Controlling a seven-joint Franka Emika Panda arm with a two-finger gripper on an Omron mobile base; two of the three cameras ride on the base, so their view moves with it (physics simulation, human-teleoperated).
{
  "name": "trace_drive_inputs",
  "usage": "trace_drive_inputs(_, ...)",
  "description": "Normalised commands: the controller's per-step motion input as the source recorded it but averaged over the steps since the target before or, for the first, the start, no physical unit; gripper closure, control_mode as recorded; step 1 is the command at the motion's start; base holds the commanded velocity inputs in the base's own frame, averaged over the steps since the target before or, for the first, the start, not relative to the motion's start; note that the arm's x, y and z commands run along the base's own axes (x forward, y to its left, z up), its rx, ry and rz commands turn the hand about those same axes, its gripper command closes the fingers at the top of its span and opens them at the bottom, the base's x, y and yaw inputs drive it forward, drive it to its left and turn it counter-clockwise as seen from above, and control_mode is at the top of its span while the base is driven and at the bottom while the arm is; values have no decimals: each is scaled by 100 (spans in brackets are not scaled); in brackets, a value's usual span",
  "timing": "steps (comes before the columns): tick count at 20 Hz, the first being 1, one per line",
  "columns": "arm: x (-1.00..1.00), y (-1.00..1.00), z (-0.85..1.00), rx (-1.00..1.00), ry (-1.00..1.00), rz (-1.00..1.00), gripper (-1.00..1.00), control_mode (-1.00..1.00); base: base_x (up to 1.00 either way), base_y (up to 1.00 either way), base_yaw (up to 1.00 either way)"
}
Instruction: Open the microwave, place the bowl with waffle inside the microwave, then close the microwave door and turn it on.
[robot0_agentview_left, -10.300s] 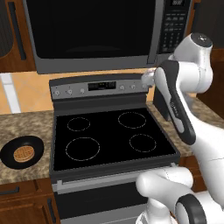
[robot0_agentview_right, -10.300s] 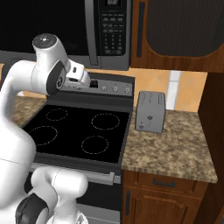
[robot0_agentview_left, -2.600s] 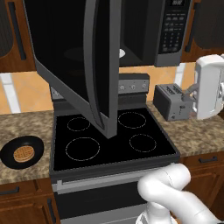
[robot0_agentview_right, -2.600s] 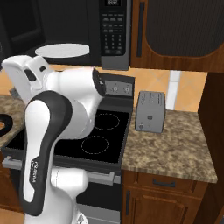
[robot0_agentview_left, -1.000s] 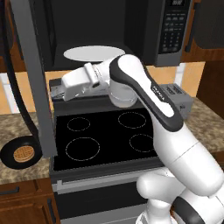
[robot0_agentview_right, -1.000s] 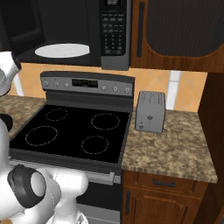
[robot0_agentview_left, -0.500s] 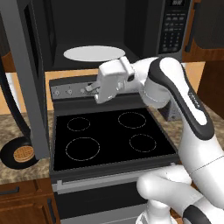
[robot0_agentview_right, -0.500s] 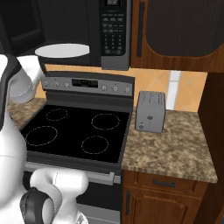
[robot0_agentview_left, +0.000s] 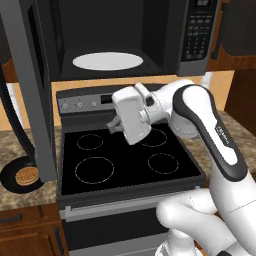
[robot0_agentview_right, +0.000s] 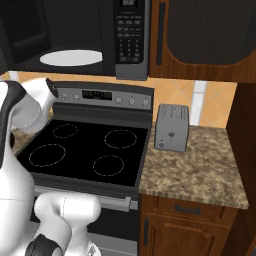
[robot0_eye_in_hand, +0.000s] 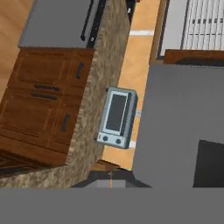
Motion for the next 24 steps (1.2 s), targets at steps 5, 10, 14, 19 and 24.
trace_drive_inputs(5,18,-1,-31,-30,31,0,100,-100,0,0,0)
trace_drive_inputs(10,35,0,-40,-28,21,0,100,-100,0,0,0)
trace_drive_inputs(14,42,1,-60,-23,1,0,100,-100,0,0,0)
trace_drive_inputs(19,47,28,-72,-24,0,1,-100,-100,0,0,0)
trace_drive_inputs(24,44,33,-45,-5,-3,8,-100,-100,0,0,0)
